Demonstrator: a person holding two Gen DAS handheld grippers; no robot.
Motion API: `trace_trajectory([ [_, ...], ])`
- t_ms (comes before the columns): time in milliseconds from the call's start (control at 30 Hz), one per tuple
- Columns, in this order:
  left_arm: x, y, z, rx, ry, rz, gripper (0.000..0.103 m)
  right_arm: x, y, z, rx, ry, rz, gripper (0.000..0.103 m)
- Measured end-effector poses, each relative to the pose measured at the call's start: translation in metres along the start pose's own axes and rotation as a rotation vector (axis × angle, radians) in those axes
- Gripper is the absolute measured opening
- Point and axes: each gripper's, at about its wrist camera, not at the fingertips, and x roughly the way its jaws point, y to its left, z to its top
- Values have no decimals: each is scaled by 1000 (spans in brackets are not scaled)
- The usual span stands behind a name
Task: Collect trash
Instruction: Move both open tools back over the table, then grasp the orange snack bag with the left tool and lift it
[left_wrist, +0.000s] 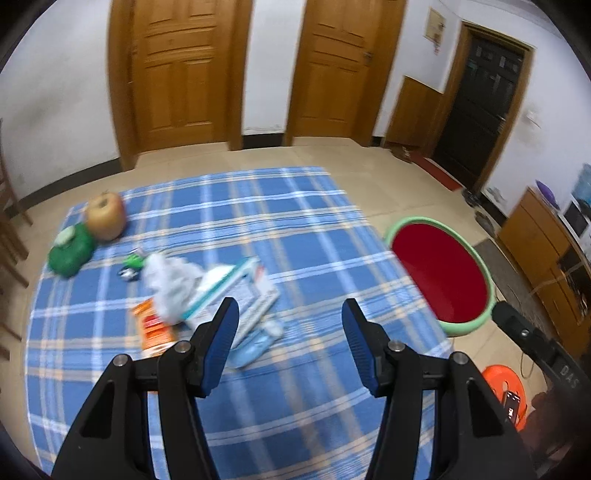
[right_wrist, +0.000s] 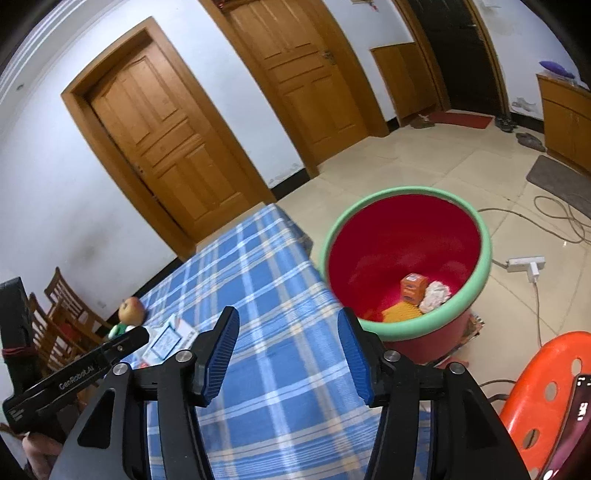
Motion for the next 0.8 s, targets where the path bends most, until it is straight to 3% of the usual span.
trace_trajectory([
  [400, 15, 77, -30, -149, 72, 146, 58, 14, 34, -17, -67, 47, 54, 58],
  [800, 50, 101, -36, -188, 133, 191, 58, 34, 36, -27, -74, 100, 39, 58],
])
